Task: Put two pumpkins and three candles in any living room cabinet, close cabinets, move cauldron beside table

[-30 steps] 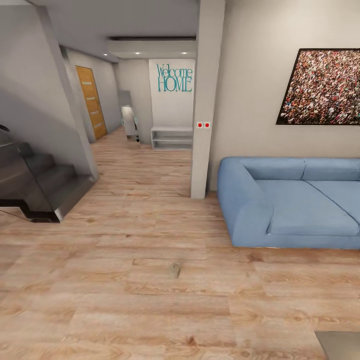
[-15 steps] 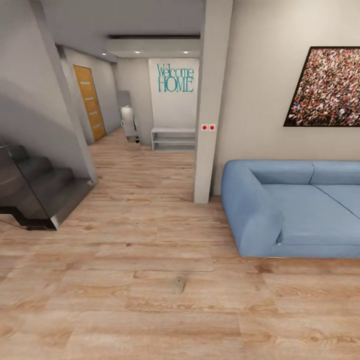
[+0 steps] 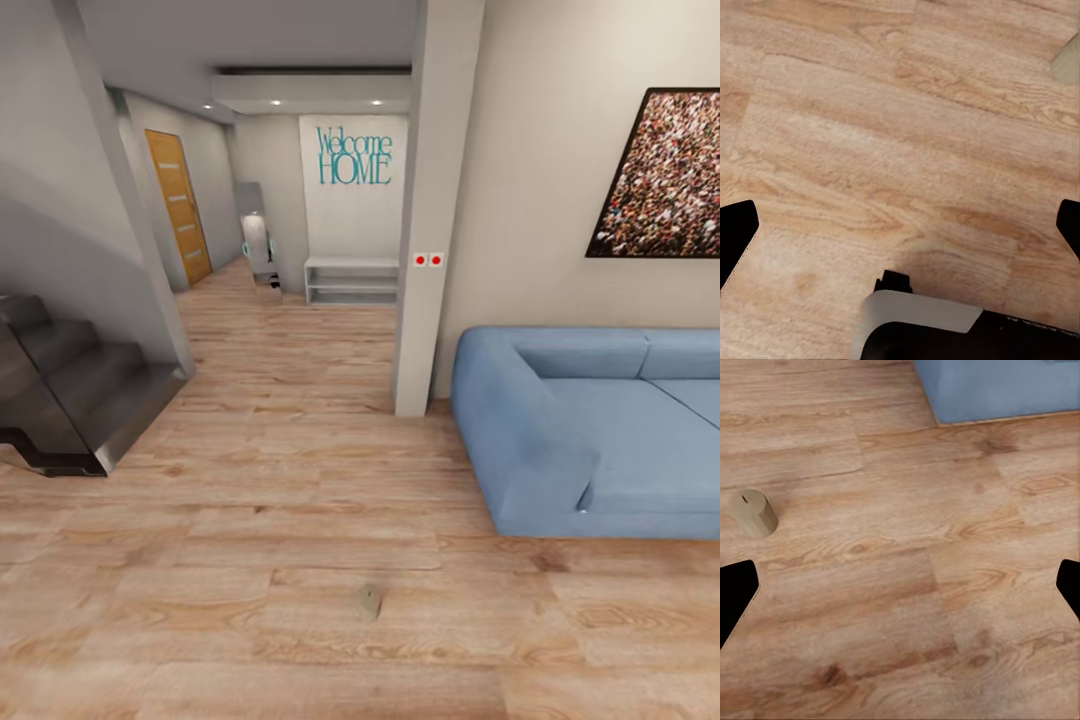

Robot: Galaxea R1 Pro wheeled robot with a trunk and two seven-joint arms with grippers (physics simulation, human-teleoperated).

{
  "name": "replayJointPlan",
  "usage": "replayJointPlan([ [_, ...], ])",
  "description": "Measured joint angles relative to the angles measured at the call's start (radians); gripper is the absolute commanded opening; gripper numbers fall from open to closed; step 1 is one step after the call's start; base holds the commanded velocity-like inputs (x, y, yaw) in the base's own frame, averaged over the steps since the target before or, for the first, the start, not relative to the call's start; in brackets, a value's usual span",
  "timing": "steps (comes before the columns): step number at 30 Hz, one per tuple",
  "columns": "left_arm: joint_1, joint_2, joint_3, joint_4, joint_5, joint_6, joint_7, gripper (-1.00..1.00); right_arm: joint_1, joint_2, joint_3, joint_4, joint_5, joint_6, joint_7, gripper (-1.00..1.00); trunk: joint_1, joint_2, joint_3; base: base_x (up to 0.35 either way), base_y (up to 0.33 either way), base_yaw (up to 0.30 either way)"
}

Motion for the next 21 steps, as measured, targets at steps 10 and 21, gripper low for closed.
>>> replayJointPlan([
  [10,0.000,0.000,0.000,0.000,0.000,0.000,0.000,1.00,-0.001,0.001,0.001,0.000,0.001,-0.001,0.000,1.00,0.000,0.000,0.001,0.324,0.039,0.106],
  [21,0.000,-0.001,0.000,0.000,0.000,0.000,0.000,1.00,0.000,0.002,0.001,0.000,0.003,-0.004,0.000,1.00,0.000,0.000,0.008,0.324,0.002,0.240],
])
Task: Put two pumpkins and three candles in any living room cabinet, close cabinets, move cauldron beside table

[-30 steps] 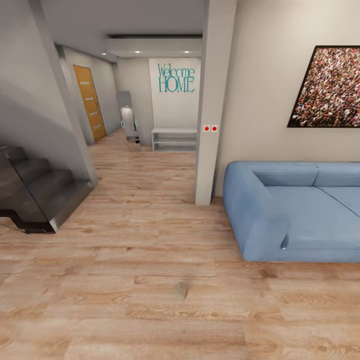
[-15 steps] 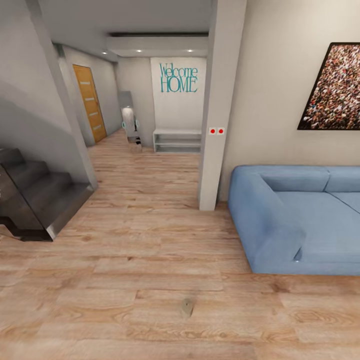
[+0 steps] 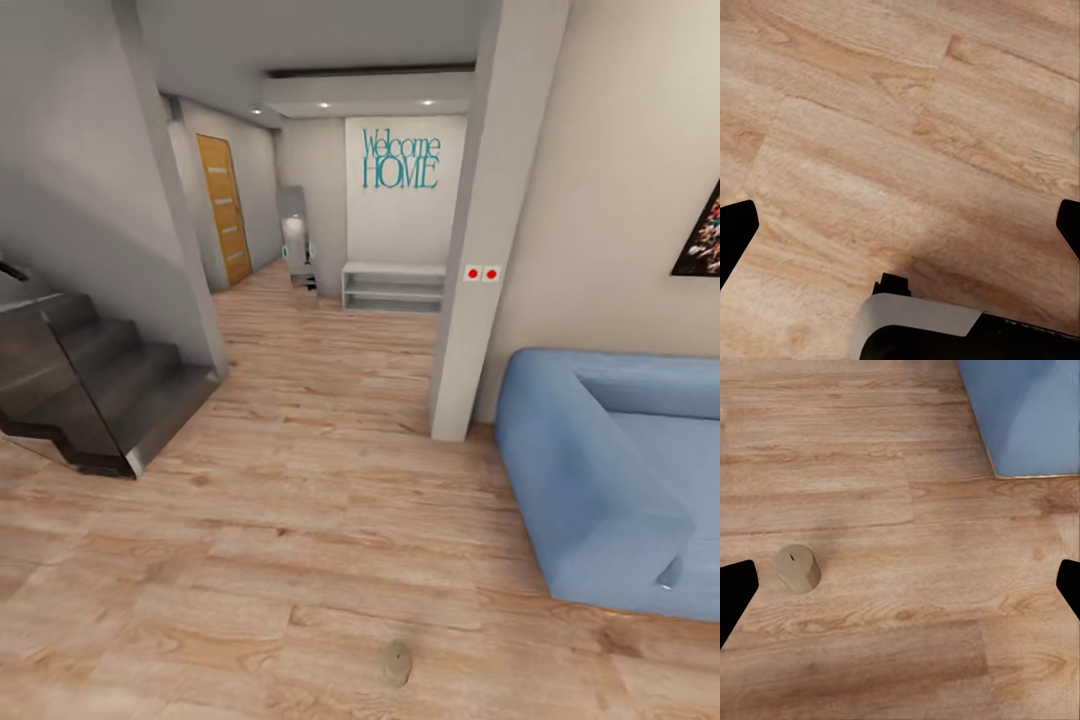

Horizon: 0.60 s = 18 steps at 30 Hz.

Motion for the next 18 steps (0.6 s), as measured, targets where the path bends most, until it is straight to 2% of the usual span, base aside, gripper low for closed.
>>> replayJointPlan([
  [10,0.000,-0.001,0.000,0.000,0.000,-0.001,0.000,1.00,0.000,-0.001,0.000,0.000,-0.001,-0.003,-0.001,1.00,0.000,0.000,0.010,0.322,0.000,0.185],
  [18,0.000,0.000,0.000,0.000,0.000,0.000,0.000,1.00,0.000,-0.002,0.000,0.000,-0.001,-0.001,-0.001,1.00,0.000,0.000,0.011,0.318,0.000,0.021],
])
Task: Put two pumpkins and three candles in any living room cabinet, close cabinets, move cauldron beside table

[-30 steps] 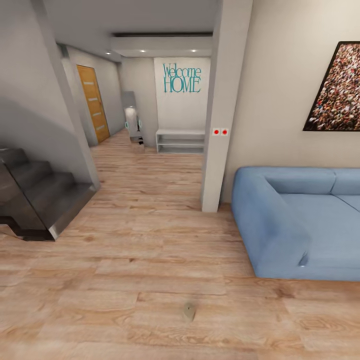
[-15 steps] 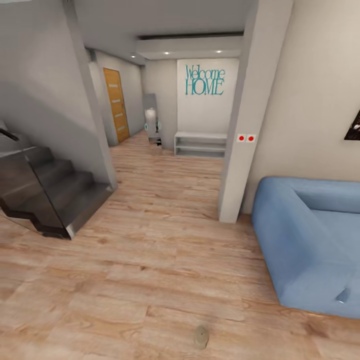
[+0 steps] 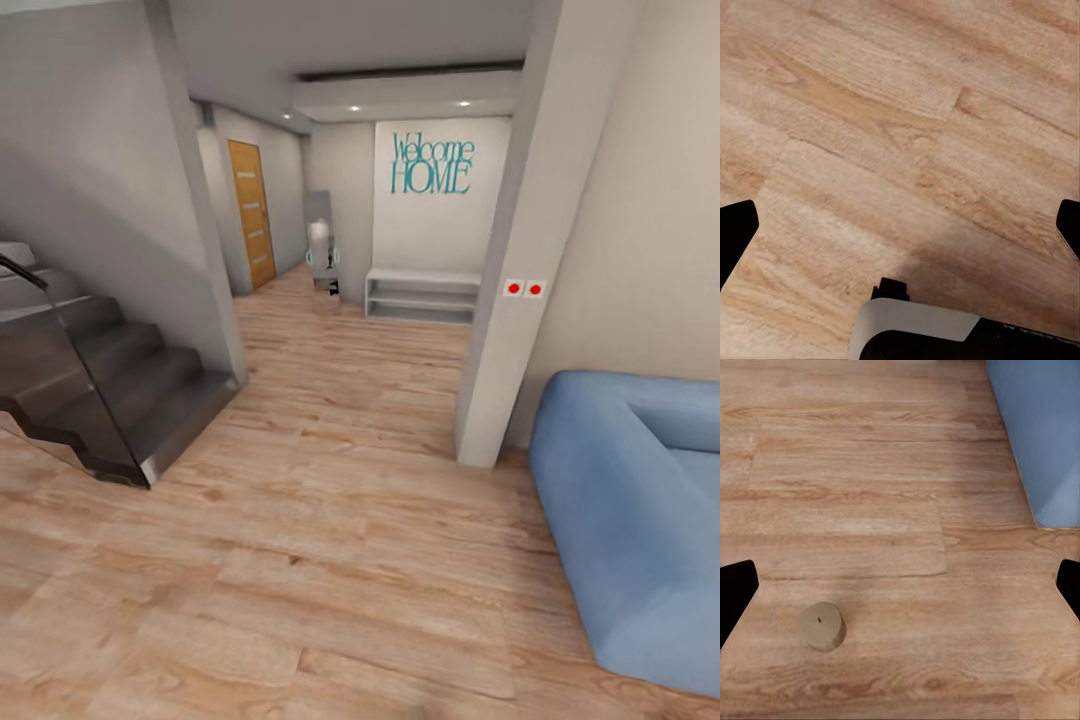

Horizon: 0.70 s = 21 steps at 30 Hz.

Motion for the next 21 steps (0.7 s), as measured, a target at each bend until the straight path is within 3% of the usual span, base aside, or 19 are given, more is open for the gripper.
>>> replayJointPlan([
  [8,0.000,0.000,-0.001,0.000,0.000,-0.001,-0.001,1.00,0.000,0.000,0.000,0.000,-0.001,0.003,0.002,1.00,0.000,0.000,0.009,0.259,0.000,0.000],
  [17,0.000,0.000,0.005,0.000,0.000,-0.001,0.006,1.00,0.000,-0.001,0.000,0.001,0.000,0.006,0.023,1.00,0.001,0.000,0.009,0.025,0.000,0.000],
  [21,0.000,0.000,0.007,0.000,0.000,-0.002,0.007,1.00,0.000,0.000,0.000,0.002,-0.001,0.033,0.026,1.00,0.016,-0.028,-0.003,0.000,0.000,0.000],
])
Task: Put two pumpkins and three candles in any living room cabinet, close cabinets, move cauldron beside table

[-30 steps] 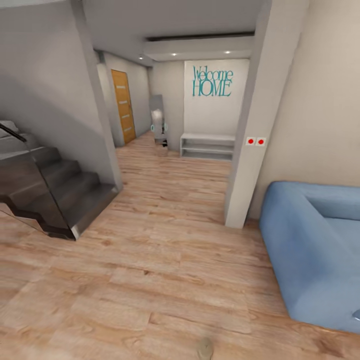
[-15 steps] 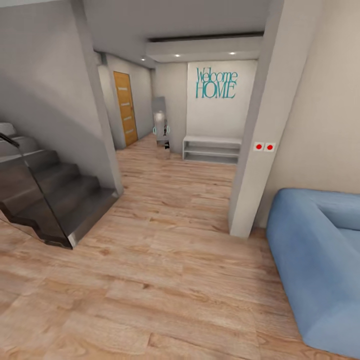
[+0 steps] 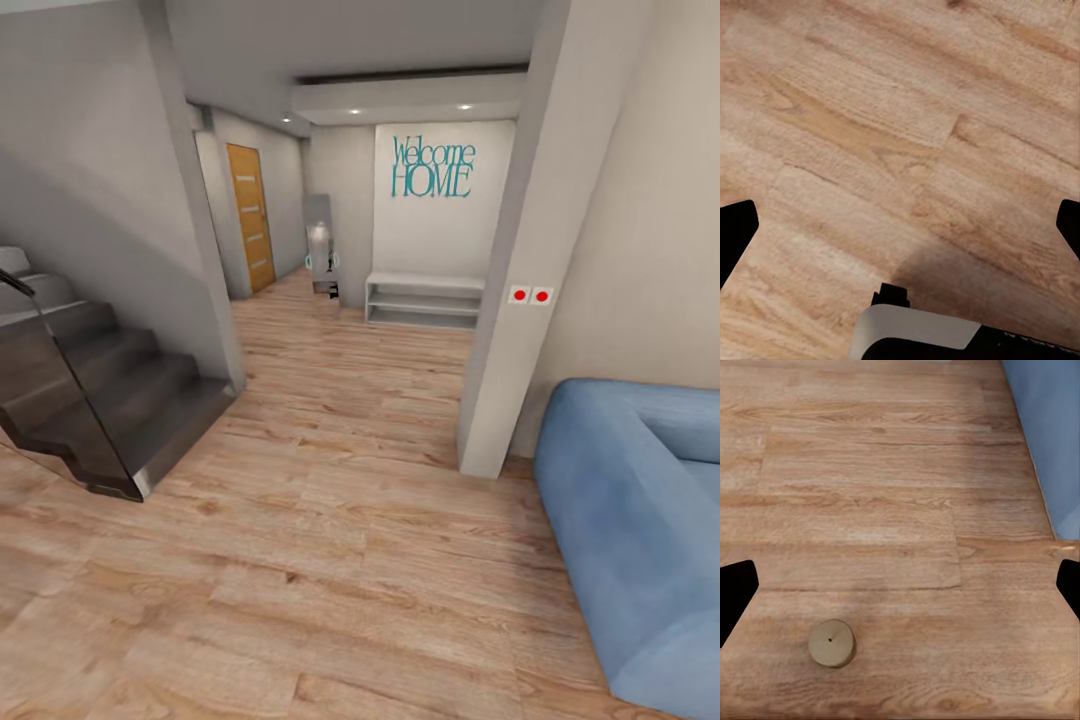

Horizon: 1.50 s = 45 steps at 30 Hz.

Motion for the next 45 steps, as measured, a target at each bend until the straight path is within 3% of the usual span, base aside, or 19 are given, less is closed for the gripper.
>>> replayJointPlan([
  [2,0.000,-0.001,0.000,0.000,0.000,-0.007,0.000,1.00,0.000,-0.001,-0.001,0.000,0.000,0.021,0.003,1.00,0.008,-0.014,-0.006,0.000,0.000,0.000],
  [7,0.000,-0.001,0.002,0.000,0.000,-0.131,0.003,1.00,0.000,-0.001,-0.001,0.000,0.000,0.030,0.005,1.00,0.027,-0.049,-0.022,0.000,0.000,0.000],
  [18,0.000,-0.009,0.002,0.000,0.000,-0.148,0.003,1.00,0.000,0.000,-0.001,-0.002,0.000,0.024,0.005,1.00,0.069,-0.126,-0.057,0.000,0.000,0.000],
  [21,0.000,-0.039,0.002,0.001,-0.001,-0.143,0.028,1.00,0.000,0.001,0.000,-0.002,0.000,0.026,0.005,1.00,0.081,-0.148,-0.066,0.000,0.000,0.000],
  [22,0.001,-0.060,0.002,0.002,-0.001,-0.141,0.059,1.00,-0.001,0.001,0.000,-0.003,-0.002,0.028,0.004,1.00,0.085,-0.155,-0.069,0.000,0.000,0.000],
  [24,0.002,-0.125,-0.002,0.005,0.008,-0.137,0.201,1.00,-0.001,0.002,-0.002,-0.014,-0.007,0.032,0.001,1.00,0.092,-0.169,-0.076,0.000,0.000,0.000],
  [25,0.002,-0.139,-0.001,0.006,0.009,-0.136,0.237,1.00,-0.001,0.002,-0.002,-0.020,-0.007,0.033,0.000,1.00,0.096,-0.176,-0.079,0.000,0.000,0.000],
  [26,0.001,-0.172,-0.006,0.008,0.004,-0.129,0.331,1.00,-0.008,0.002,-0.002,-0.045,-0.008,0.044,-0.002,1.00,0.100,-0.183,-0.082,0.000,0.000,0.000],
  [27,-0.003,-0.183,-0.005,0.009,-0.009,-0.122,0.362,1.00,-0.014,0.002,-0.003,-0.057,-0.009,0.057,-0.002,1.00,0.104,-0.190,-0.085,0.000,0.000,0.000],
  [29,-0.038,-0.212,-0.009,0.010,-0.080,-0.067,0.453,1.00,-0.047,0.001,-0.004,-0.091,-0.008,0.143,-0.003,1.00,0.111,-0.204,-0.091,0.000,0.000,0.000],
  [32,-0.096,-0.238,-0.007,0.010,-0.118,0.019,0.519,1.00,-0.106,0.002,-0.005,-0.104,-0.008,0.264,-0.002,1.00,0.123,-0.225,-0.100,0.000,0.000,0.000],
  [33,-0.146,-0.256,-0.006,0.010,-0.129,0.074,0.572,1.00,-0.162,0.001,-0.005,-0.106,-0.008,0.342,-0.003,1.00,0.127,-0.232,-0.104,0.000,0.000,0.000],
  [36,-0.215,-0.256,-0.006,0.010,-0.135,0.119,0.608,1.00,-0.244,0.001,-0.005,-0.105,-0.007,0.425,-0.003,1.00,0.138,-0.253,-0.113,0.000,0.000,0.000],
  [37,-0.260,-0.256,-0.006,0.009,-0.135,0.151,0.617,1.00,-0.298,0.002,-0.005,-0.103,-0.007,0.491,-0.003,1.00,0.142,-0.260,-0.116,0.000,0.000,0.000],
  [40,-0.304,-0.256,-0.003,0.008,-0.134,0.182,0.621,1.00,-0.373,0.002,-0.005,-0.102,-0.005,0.594,-0.003,1.00,0.154,-0.281,-0.126,0.000,0.000,0.000],
  [41,-0.326,-0.256,-0.004,0.008,-0.134,0.193,0.620,1.00,-0.440,0.001,-0.006,-0.100,-0.004,0.733,-0.001,1.00,0.158,-0.288,-0.129,0.000,0.000,0.000],
  [45,-0.374,-0.256,-0.003,0.008,-0.133,0.199,0.598,1.00,-0.537,-0.002,-0.007,-0.101,-0.005,0.882,-0.001,1.00,0.173,-0.316,-0.141,0.000,0.000,0.000],
])
